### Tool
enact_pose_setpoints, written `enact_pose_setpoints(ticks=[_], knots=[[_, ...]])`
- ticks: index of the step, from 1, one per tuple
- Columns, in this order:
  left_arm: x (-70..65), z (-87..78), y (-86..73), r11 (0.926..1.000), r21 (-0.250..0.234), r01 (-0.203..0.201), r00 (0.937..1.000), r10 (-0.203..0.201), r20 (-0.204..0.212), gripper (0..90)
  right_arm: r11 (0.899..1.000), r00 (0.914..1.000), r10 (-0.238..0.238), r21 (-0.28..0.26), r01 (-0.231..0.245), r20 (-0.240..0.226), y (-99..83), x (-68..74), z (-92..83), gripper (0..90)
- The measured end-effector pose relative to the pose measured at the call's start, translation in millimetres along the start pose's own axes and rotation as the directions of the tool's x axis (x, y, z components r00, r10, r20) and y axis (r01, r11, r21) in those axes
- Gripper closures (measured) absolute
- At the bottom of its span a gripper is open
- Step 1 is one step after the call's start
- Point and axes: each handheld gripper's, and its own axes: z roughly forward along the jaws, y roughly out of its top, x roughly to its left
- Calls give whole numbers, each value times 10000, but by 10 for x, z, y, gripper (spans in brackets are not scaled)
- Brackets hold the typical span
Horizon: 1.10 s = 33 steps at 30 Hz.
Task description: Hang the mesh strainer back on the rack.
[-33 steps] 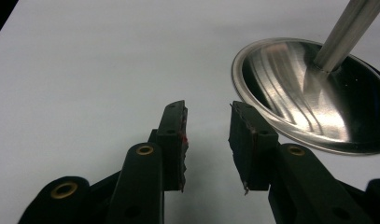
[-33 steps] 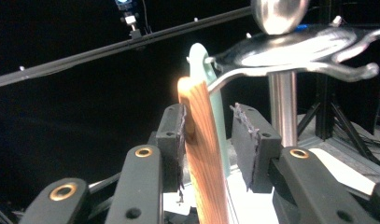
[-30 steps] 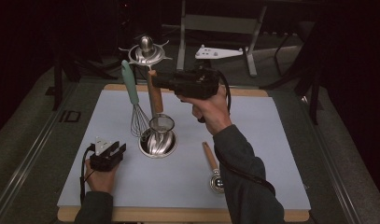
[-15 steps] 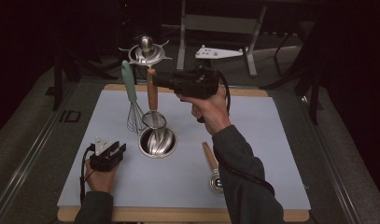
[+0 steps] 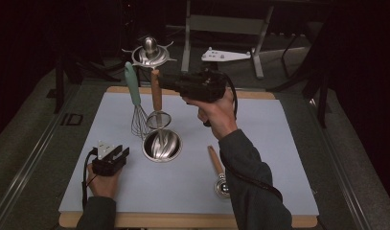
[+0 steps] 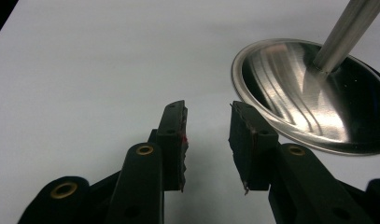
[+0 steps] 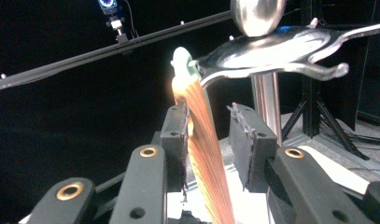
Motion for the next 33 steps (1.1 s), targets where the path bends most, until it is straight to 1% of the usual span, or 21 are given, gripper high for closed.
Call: enact_pose_setpoints(ticks=[4, 9, 11, 12, 13, 18, 25, 30, 31, 33], knots=[[-1, 2, 0, 10000, 1, 8, 10000, -8, -12, 665, 9999, 10000, -63, 111, 63, -17, -44, -17, -30, 661], [-3, 4, 0, 10000, -1, 26, 10000, -26, -31, 665, 9992, 10000, -31, 394, 32, -14, -148, -87, -102, 659], [-3, 4, 0, 10000, 15, 32, 10000, -32, -20, 665, 9984, 9999, -69, 558, 63, 103, -184, -112, -126, 657], [-3, 4, 0, 10000, 8, 34, 10000, -34, -22, 665, 9969, 9996, -124, 775, 104, 251, -220, -132, -143, 657], [-4, 5, 0, 10000, 0, 39, 10000, -39, -22, 665, 9969, 9996, -124, 775, 104, 251, -220, -132, -143, 657], [-4, 5, 0, 10000, -7, 44, 10000, -44, -32, 665, 9932, 9984, -200, 1157, 137, 534, -313, -185, -158, 657], [-3, 5, 0, 10000, -4, 37, 10000, -37, -19, 665, 9892, 9971, -91, 1462, -20, 752, -420, -253, -175, 657], [-6, 5, 0, 10000, 0, 33, 10000, -33, -43, 665, 9819, 9922, -290, 1891, 56, 1213, -520, -297, -185, 657], [-7, 5, 0, 10000, -3, 21, 10000, -21, -57, 665, 9798, 9888, -304, 2000, 6, 1460, -543, -307, -191, 658], [-6, 5, 0, 10000, 0, 12, 10000, -12, -65, 665, 9767, 9848, -373, 2147, 0, 1695, -581, -329, -197, 657]])
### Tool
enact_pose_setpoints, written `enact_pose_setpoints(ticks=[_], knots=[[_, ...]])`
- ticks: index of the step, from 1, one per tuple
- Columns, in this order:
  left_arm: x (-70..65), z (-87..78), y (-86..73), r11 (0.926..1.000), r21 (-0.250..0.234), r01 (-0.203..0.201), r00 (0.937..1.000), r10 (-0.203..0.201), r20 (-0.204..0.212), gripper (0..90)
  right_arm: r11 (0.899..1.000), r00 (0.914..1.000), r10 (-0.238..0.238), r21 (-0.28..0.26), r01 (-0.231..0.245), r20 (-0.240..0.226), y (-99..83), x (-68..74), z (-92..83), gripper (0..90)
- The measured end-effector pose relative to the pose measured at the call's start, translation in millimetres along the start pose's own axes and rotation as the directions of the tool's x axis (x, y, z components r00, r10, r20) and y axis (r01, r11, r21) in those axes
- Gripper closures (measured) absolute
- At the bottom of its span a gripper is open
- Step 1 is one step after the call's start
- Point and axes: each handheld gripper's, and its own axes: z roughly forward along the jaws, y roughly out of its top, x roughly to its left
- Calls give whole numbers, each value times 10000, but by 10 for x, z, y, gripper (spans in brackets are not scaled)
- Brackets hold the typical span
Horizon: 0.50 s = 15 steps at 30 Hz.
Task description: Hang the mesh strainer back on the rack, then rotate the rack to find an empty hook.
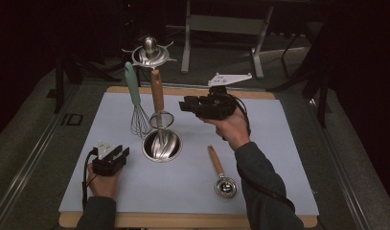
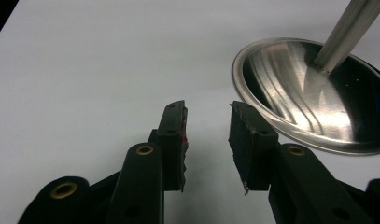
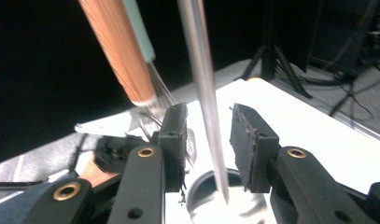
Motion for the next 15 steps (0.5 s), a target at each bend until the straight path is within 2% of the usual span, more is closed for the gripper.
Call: enact_pose_setpoints(ticks=[5, 9, 11, 15], knots=[[-3, -5, 0, 10000, -44, -10, 10000, 10, -15, 665, 9981, 9969, -347, 538, 309, 712, -118, -27, 11, 648], [-23, -22, 5, 9997, -227, -101, 9999, 102, 51, 676, 9967, 9966, -240, 796, 177, 790, -247, -94, 14, 637], [-21, -44, 16, 9989, -464, 51, 9998, -42, 186, 689, 9951, 9952, -163, 982, 67, 968, -322, -135, 6, 637], [-31, -122, 66, 9959, -899, 97, 9995, -69, 317, 750, 9926, 9943, 258, 1151, -377, 1038, -539, -206, -54, 641]])
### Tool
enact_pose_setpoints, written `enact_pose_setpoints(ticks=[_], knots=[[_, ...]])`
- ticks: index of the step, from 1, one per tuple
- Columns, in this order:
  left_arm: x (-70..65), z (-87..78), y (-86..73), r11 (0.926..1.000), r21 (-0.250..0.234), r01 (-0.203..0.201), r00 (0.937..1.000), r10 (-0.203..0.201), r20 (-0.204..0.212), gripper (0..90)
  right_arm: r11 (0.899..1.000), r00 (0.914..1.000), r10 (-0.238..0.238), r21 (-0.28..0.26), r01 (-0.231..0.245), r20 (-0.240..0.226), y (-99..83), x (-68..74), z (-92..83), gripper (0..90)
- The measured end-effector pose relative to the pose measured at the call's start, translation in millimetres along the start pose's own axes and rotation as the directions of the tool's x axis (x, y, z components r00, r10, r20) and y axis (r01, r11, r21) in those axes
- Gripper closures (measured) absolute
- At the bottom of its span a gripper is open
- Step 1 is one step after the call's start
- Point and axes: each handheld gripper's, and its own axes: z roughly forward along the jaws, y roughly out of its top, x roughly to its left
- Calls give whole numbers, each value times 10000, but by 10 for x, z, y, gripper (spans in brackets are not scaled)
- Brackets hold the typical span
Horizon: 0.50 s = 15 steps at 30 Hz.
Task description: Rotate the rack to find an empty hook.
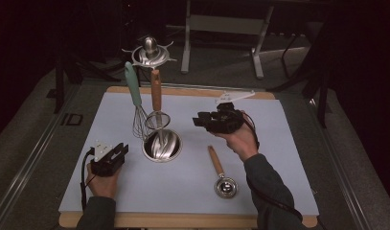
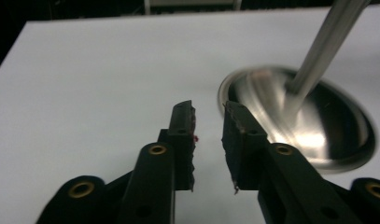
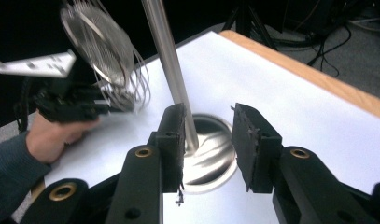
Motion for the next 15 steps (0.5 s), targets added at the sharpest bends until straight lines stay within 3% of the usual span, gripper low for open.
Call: enact_pose_setpoints(ticks=[3, 8, 10, 15], knots=[[-37, -85, 74, 9987, -504, 56, 9998, -46, 199, 782, 10000, 10000, 81, 35, -81, 15, -93, -25, -7, 641], [-153, -272, 259, 9916, -1242, -367, 9966, 455, 684, 878, 9990, 9987, 376, 213, -383, 336, -300, -99, -28, 639], [-193, -338, 346, 9858, -1600, -517, 9941, 661, 860, 898, 9985, 9976, 525, 149, -532, 457, -424, -133, -52, 639], [-247, -453, 554, 9700, -2417, -253, 9882, 609, 1406, 900, 9972, 9952, 704, 219, -721, 686, -600, -178, -88, 638]])
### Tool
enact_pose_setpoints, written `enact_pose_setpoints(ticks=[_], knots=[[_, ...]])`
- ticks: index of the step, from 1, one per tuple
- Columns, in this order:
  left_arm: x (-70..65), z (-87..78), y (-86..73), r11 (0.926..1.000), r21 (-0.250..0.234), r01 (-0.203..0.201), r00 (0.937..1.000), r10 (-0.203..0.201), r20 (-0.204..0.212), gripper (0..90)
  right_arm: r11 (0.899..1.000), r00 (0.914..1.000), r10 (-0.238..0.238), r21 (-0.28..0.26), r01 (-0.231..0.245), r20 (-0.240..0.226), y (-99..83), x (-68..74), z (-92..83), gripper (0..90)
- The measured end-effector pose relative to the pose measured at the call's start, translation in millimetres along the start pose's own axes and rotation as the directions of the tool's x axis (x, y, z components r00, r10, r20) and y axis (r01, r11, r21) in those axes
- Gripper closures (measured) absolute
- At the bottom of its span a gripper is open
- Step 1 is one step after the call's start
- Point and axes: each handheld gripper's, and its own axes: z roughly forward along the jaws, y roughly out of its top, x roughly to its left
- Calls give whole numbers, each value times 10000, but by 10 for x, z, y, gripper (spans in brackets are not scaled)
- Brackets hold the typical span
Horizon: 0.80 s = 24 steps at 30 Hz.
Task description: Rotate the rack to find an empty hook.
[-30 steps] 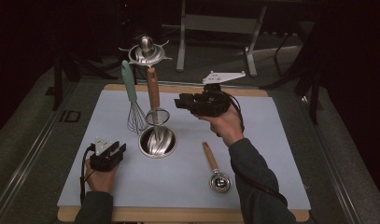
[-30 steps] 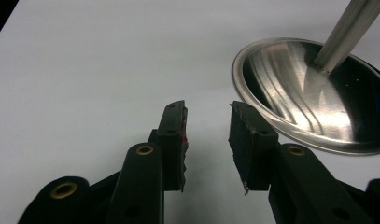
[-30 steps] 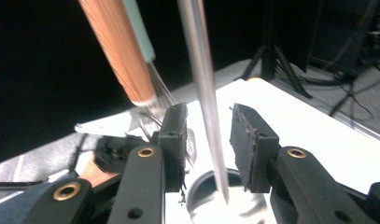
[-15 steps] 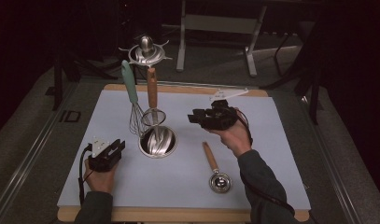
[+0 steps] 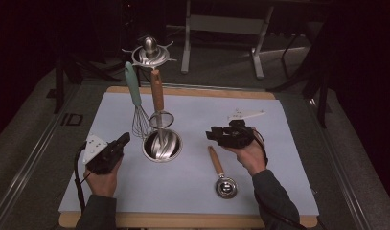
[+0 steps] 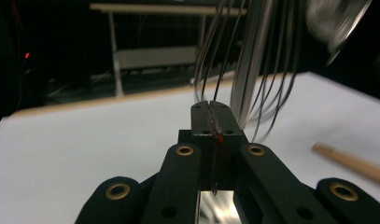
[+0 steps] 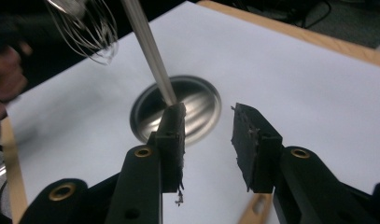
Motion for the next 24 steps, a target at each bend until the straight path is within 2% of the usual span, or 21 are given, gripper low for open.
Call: enact_pose_setpoints(ticks=[4, 8, 10, 11, 13, 16, 18, 23, 24], knots=[[-46, -33, 156, 9973, -700, 239, 9995, -226, 201, 899, 9997, 9994, 253, -47, -252, 229, -152, -62, -31, 632], [-87, -89, 309, 9893, -1418, 345, 9987, -287, 431, 897, 9990, 9974, 441, -90, -436, 566, -305, -99, -65, 608], [-105, -121, 394, 9823, -1831, 386, 9980, -289, 554, 895, 9989, 9949, 474, -86, -468, 887, -395, -121, -80, 603], [-112, -143, 451, 9776, -2066, 400, 9976, -272, 641, 895, 9977, 9929, 668, -155, -655, 988, -488, -132, -102, 600], [-123, -171, 559, 9695, -2411, 451, 9966, -269, 781, 895, 9972, 9922, 735, -192, -719, 1011, -524, -135, -110, 598], [-124, -183, 680, 9623, -2685, 431, 9958, -197, 892, 895, 9951, 9894, 970, -274, -946, 1079, -682, -151, -145, 593], [-117, -184, 775, 9568, -2880, 407, 9950, -126, 987, 895, 9950, 9873, 996, -86, -993, 1240, -773, -163, -161, 592], [-129, -201, 1022, 9365, -3480, 425, 9925, 3, 1222, 890, 9926, 9809, 1213, -88, -1214, 1522, -960, -199, -240, 588], [-129, -201, 1022, 9365, -3480, 425, 9925, 3, 1222, 887, 9926, 9809, 1213, -88, -1214, 1522, -960, -199, -240, 588]])
